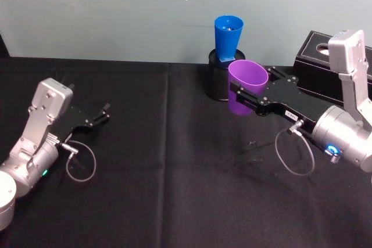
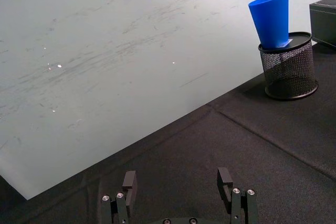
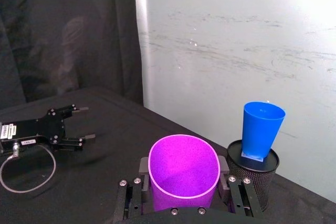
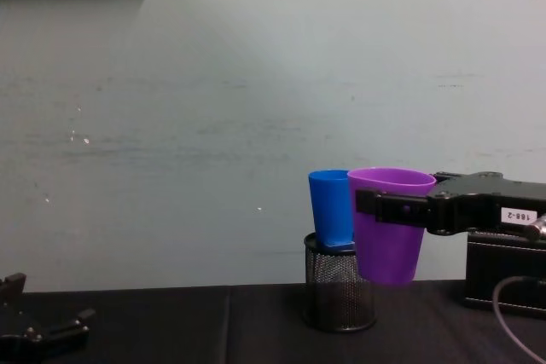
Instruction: Pick up one cup with a gripper and tap it against the other cup.
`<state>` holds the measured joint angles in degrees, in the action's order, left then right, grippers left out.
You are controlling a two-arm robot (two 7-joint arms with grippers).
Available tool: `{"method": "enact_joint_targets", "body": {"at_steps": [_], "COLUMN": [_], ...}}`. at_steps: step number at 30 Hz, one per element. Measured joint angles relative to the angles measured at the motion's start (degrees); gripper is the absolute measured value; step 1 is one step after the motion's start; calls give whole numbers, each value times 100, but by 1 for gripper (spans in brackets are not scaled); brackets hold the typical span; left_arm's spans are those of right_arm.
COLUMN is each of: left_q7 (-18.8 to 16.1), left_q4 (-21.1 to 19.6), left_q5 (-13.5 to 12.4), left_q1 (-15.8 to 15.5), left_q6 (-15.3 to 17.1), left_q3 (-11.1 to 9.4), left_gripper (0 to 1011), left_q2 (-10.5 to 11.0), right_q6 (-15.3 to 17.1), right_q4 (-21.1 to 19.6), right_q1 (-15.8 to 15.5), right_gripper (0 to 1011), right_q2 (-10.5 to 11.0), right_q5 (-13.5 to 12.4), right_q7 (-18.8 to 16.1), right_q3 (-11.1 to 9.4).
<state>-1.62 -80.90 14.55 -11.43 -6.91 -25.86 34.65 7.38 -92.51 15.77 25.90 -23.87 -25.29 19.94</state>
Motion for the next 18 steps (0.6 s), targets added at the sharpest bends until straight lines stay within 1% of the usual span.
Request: {"method": "enact_joint_targets", "body": {"at_steps": [18], "left_q7": [0], "left_q4": [0], "left_q5": [0], "left_q1": [0], "left_q6": [0], "left_q3": [0], "left_gripper": [1005], "left_q2": [0], "right_q6": [-13], "right_q4": [10], "right_q1": [-4], "right_gripper": [733], "right_q2": [0], "right_q5": [14], "right_q7": [-8], "right_q3": [-9]}}
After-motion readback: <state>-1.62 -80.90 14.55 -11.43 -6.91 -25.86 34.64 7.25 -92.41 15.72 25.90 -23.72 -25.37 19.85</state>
